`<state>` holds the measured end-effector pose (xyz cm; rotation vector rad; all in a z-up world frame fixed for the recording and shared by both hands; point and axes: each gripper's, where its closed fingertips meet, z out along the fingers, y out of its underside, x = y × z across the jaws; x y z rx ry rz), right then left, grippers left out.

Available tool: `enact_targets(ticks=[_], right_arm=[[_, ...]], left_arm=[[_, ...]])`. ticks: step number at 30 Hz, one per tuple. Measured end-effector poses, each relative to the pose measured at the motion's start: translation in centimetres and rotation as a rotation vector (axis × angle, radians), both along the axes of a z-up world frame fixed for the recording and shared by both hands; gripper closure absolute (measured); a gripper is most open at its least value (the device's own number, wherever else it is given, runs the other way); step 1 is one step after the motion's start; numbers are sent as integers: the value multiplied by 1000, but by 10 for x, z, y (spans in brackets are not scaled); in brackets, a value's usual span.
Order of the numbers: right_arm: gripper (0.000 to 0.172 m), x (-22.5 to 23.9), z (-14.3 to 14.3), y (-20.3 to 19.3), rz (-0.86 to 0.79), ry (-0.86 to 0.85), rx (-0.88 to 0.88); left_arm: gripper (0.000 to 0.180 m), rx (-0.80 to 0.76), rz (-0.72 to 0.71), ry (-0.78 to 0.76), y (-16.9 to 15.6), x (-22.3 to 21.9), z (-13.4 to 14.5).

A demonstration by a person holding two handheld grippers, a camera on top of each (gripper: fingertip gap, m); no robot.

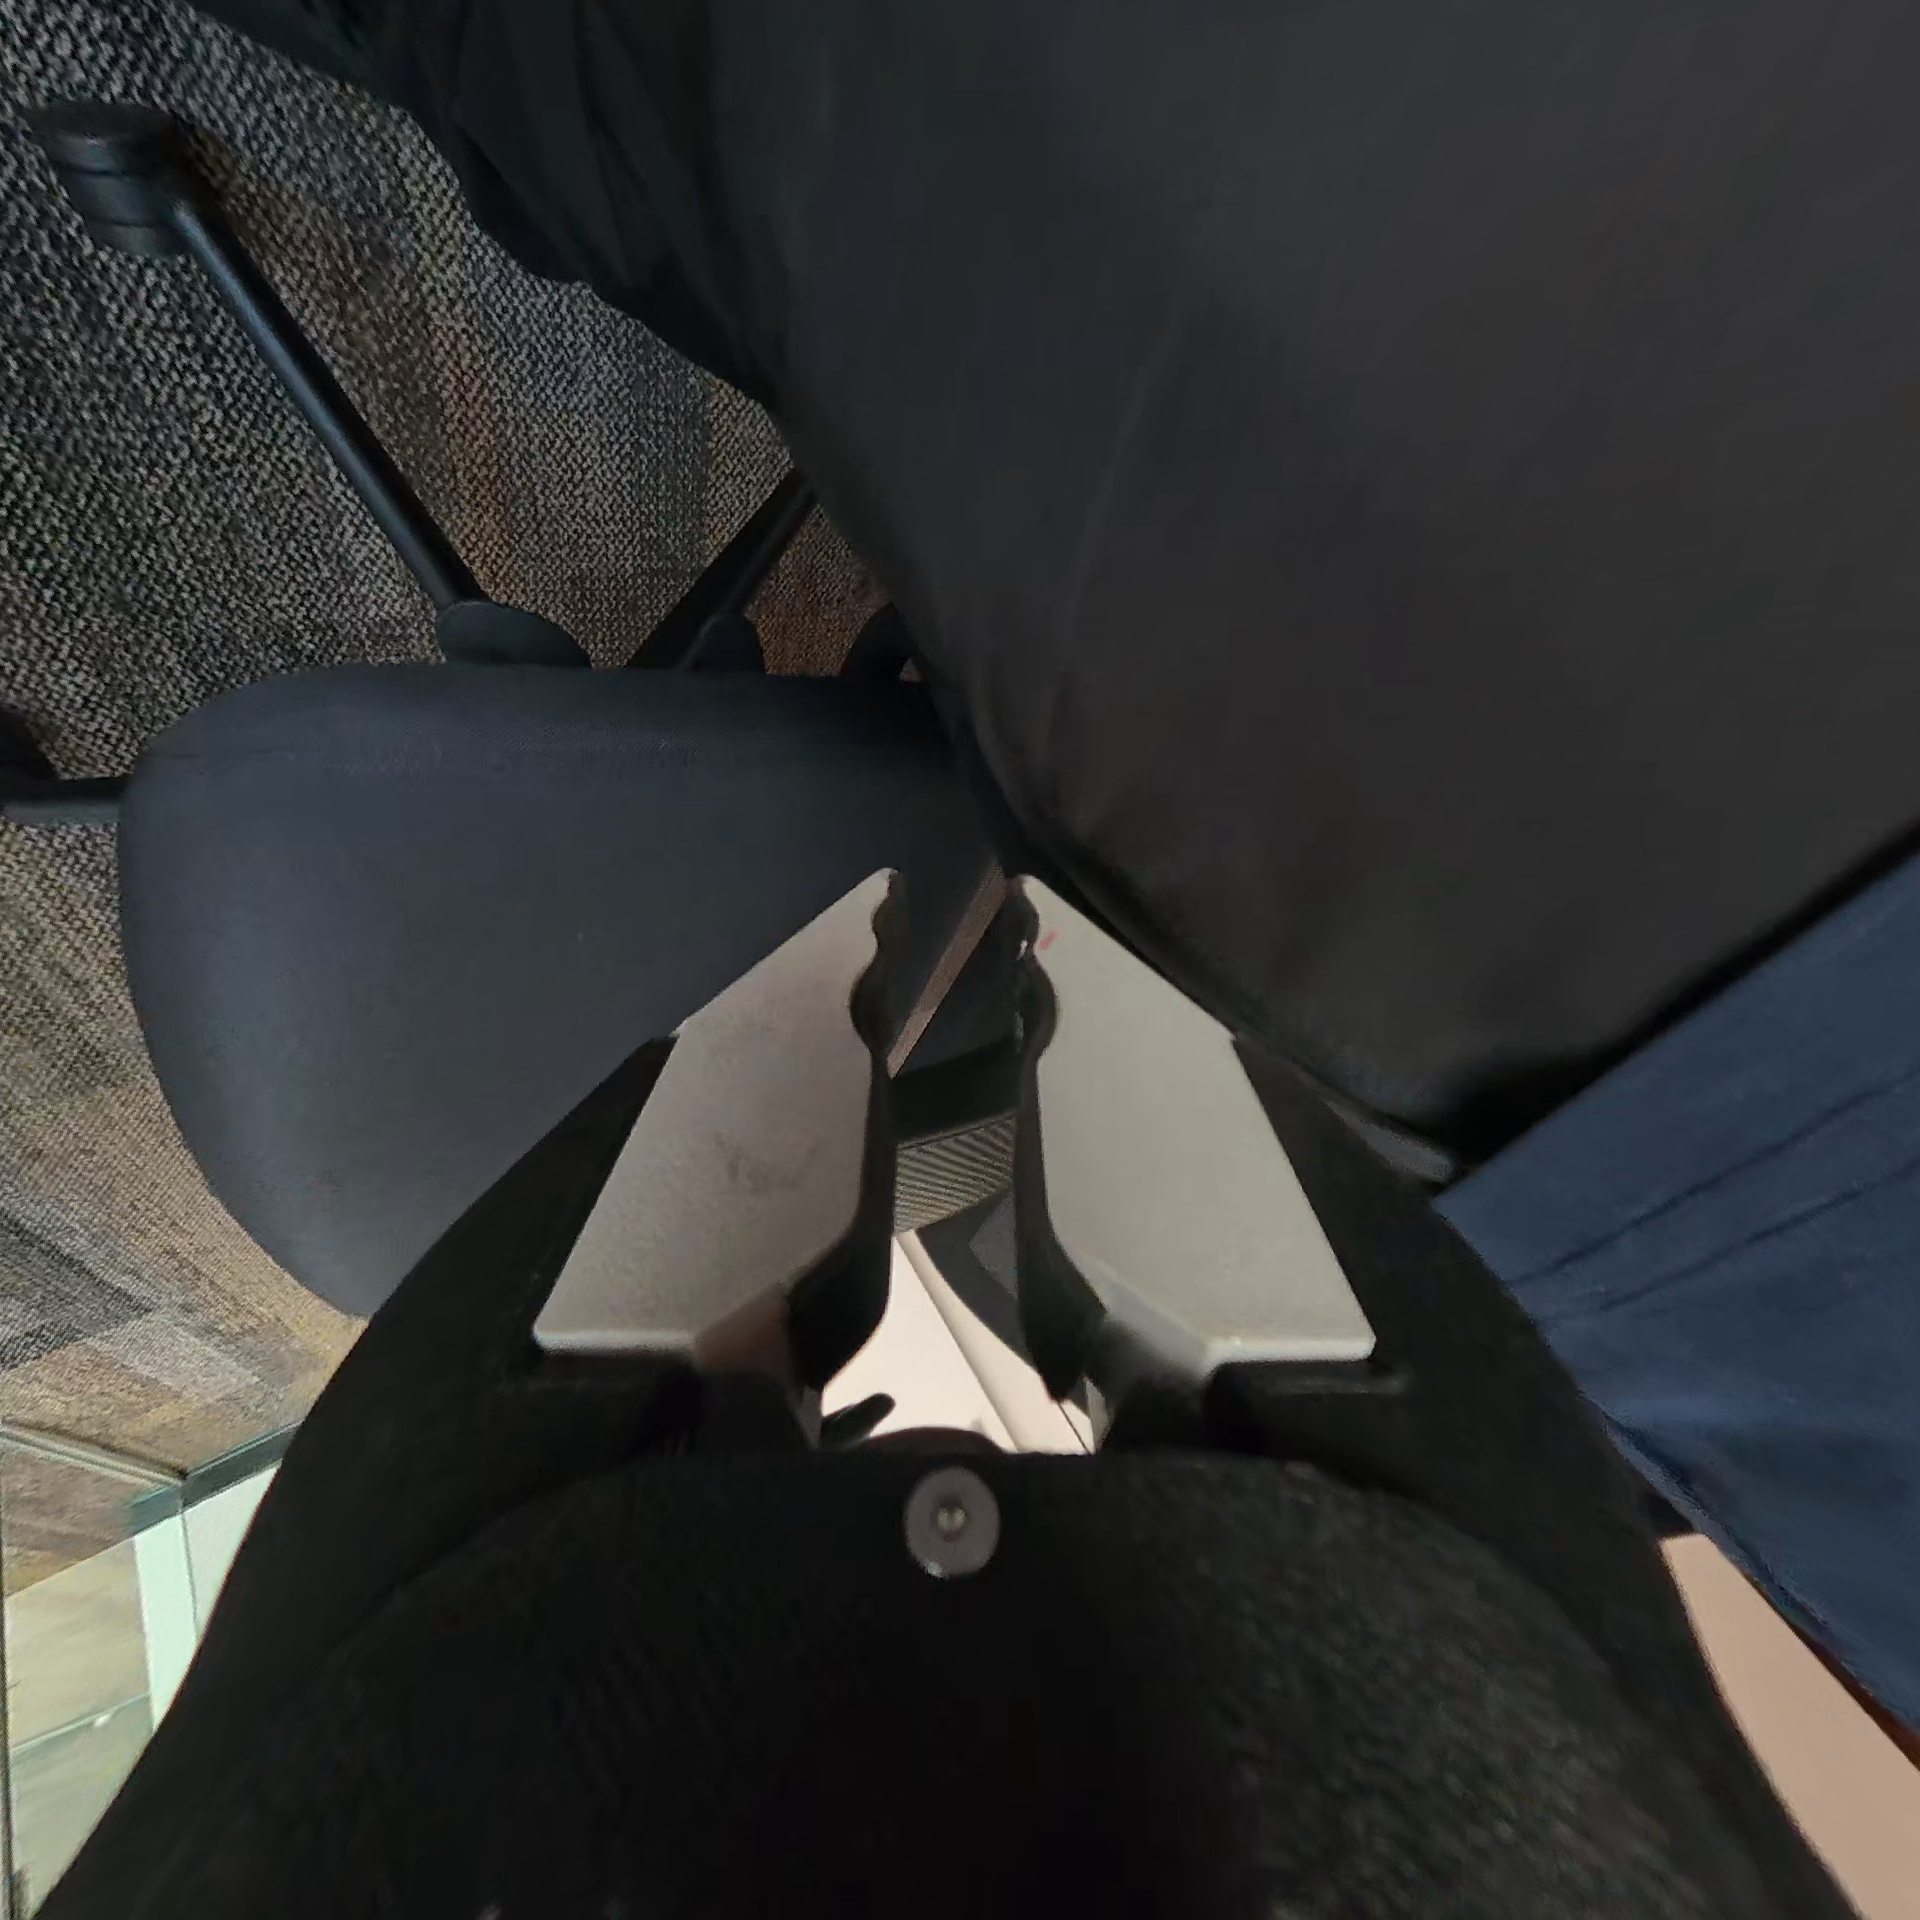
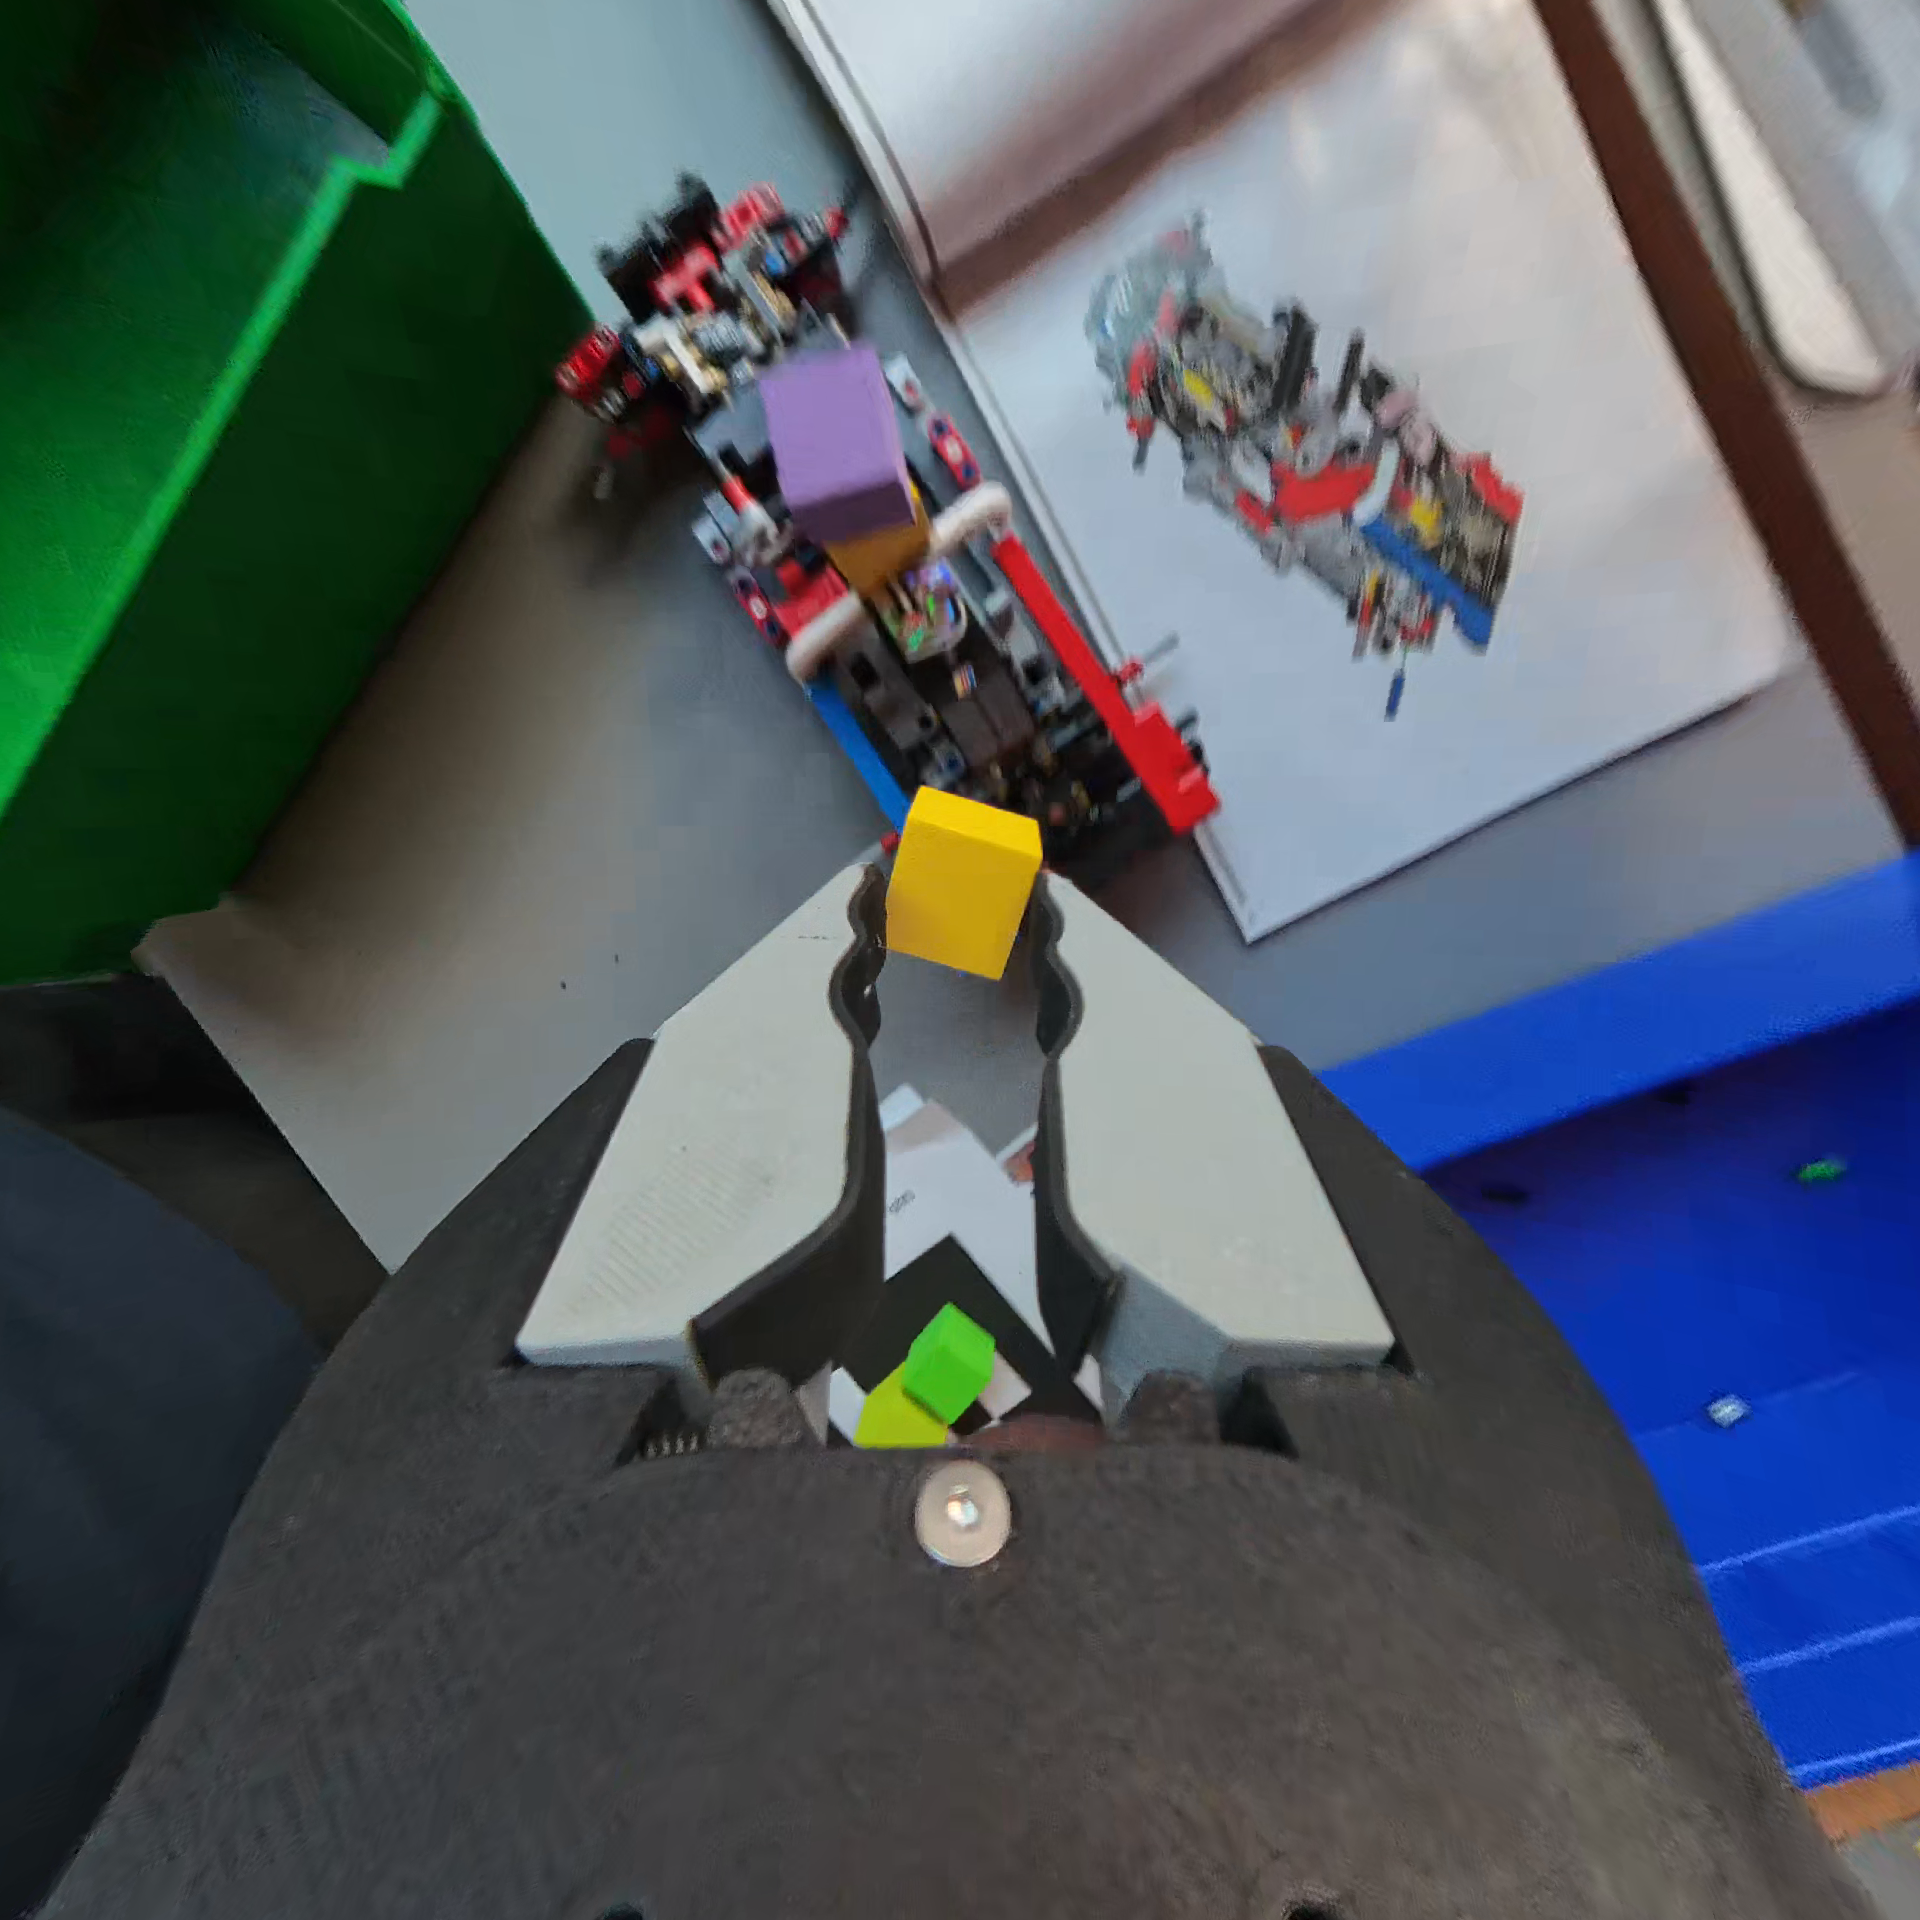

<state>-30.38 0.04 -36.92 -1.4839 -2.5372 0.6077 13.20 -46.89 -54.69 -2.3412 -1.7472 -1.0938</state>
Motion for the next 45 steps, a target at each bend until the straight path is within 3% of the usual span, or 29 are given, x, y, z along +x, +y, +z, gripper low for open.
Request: enact_targets(ticks=[5, 14, 45], right_arm=[[146, -41, 17, -38, 155, -50, 45], [146, -65, 1, -71, 253, -147, 123], [146, -61, -9, -70, 275, -201, 167]], left_arm=[[163, 13, 24, 16, 7, -1, -1], [163, 2, 75, -7, 2, 15, -2], [163, -1, 75, 3, -2, 8, 1]])
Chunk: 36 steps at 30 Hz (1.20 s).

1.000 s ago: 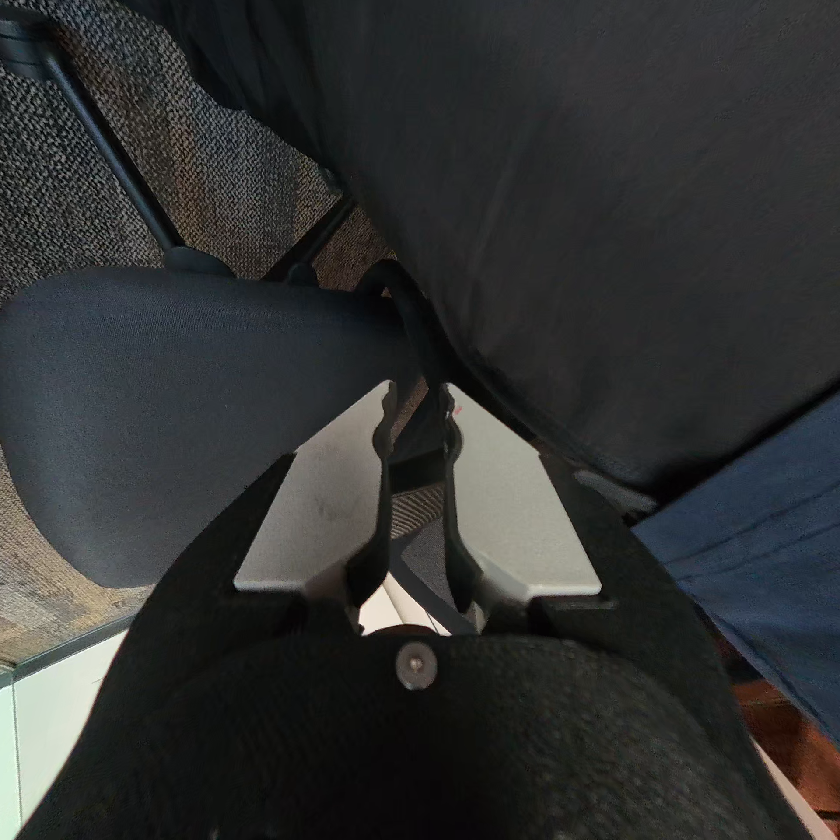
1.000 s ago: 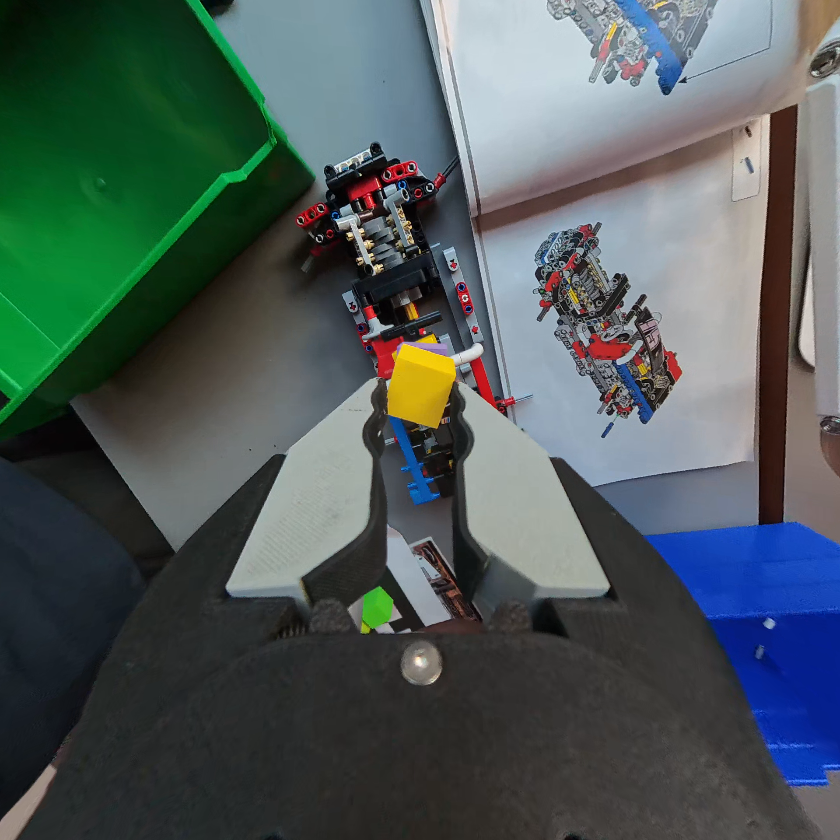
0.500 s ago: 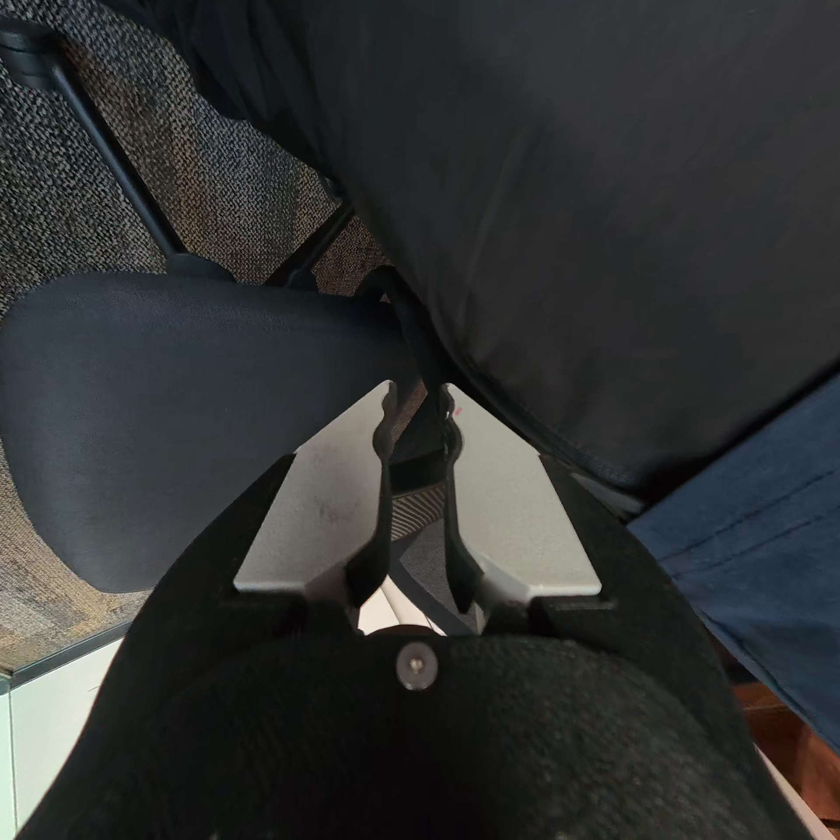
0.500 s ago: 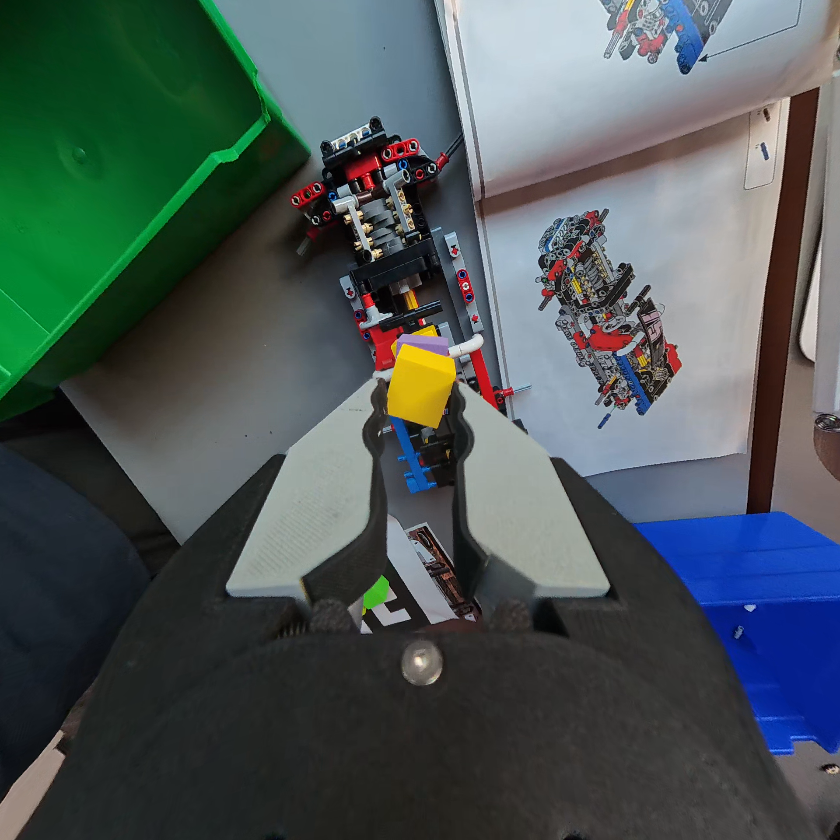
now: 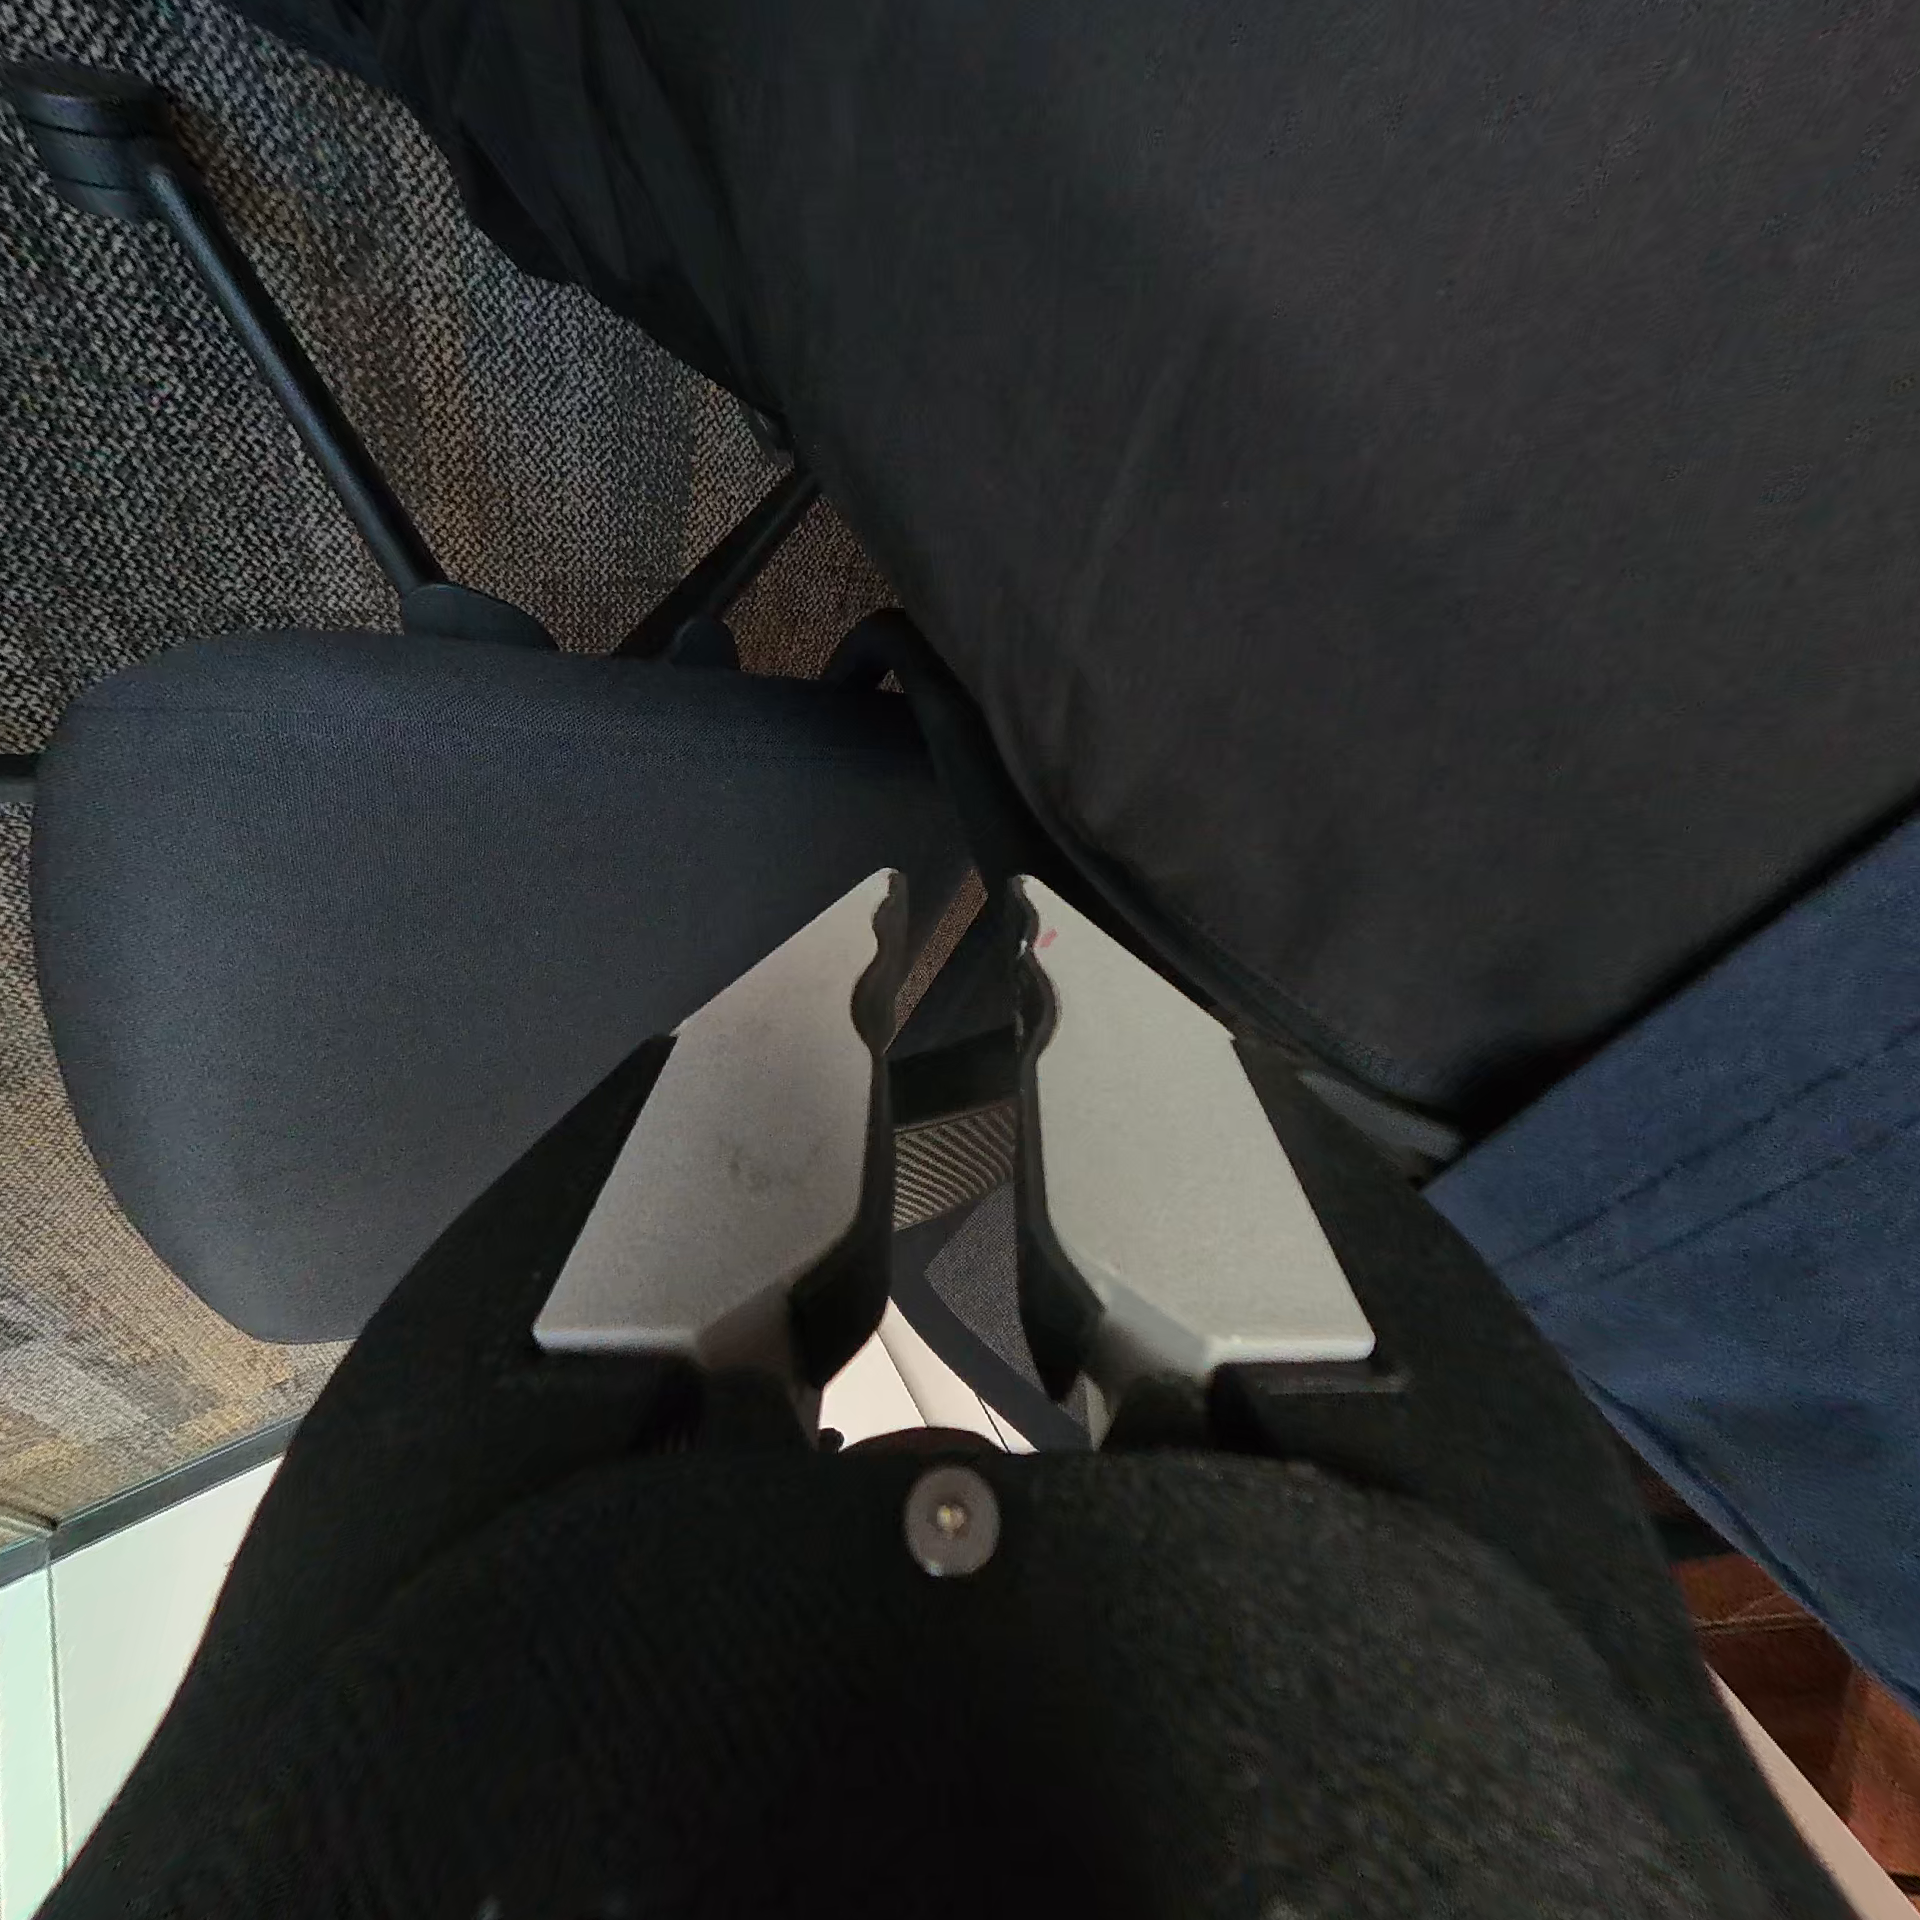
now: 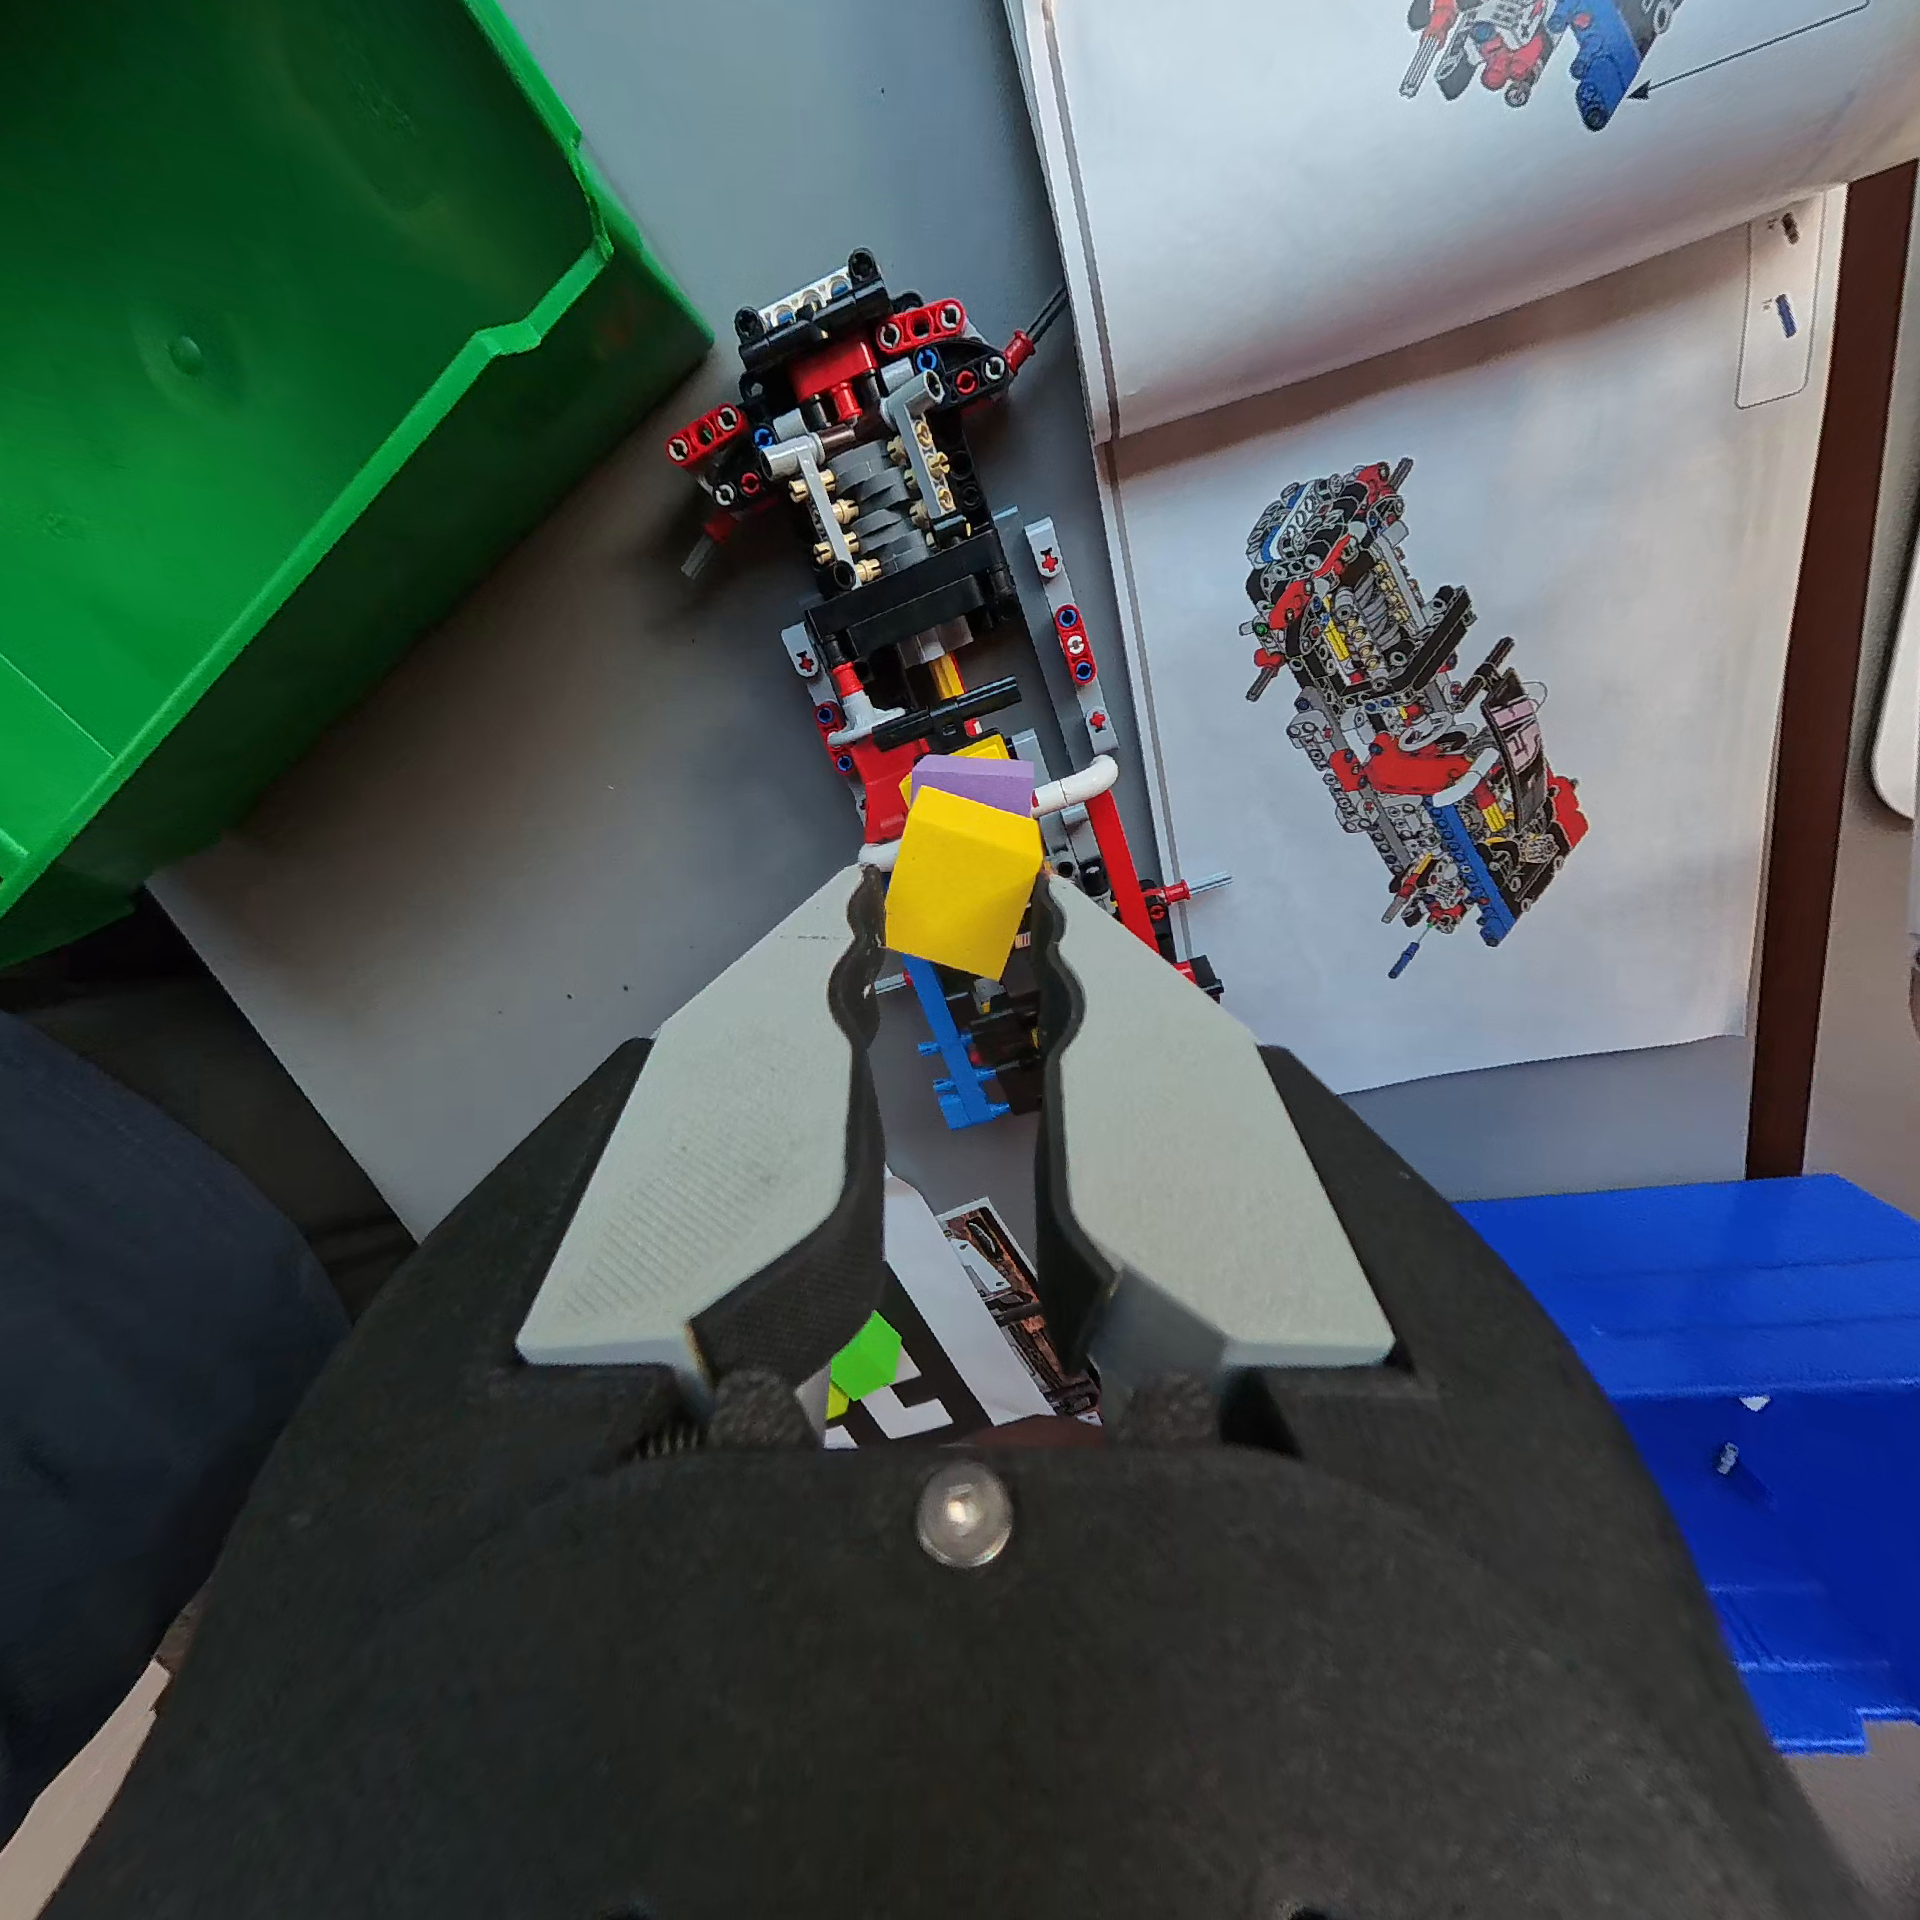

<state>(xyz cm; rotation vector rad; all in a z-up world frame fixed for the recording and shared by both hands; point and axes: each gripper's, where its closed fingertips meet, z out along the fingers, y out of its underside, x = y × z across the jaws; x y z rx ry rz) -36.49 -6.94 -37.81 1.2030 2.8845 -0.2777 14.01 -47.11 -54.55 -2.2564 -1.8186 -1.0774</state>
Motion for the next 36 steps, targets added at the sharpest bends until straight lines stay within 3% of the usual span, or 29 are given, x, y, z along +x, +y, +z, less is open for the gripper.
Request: enact_targets(ticks=[18, 27, 31, 36], right_arm=[[136, -2, 3, 0, -23, 11, -25], [136, 4, 30, 19, -106, 59, -100], [138, 44, 29, 50, -197, 58, -152], [141, 145, -30, 115, -371, -61, -92]], left_arm=[[163, 4, -3, -5, 2, 2, -1], [164, 4, -13, -1, 0, -3, 0], [164, 5, -18, -2, 0, -4, -1], [164, 8, -56, -18, 2, -2, -2]])
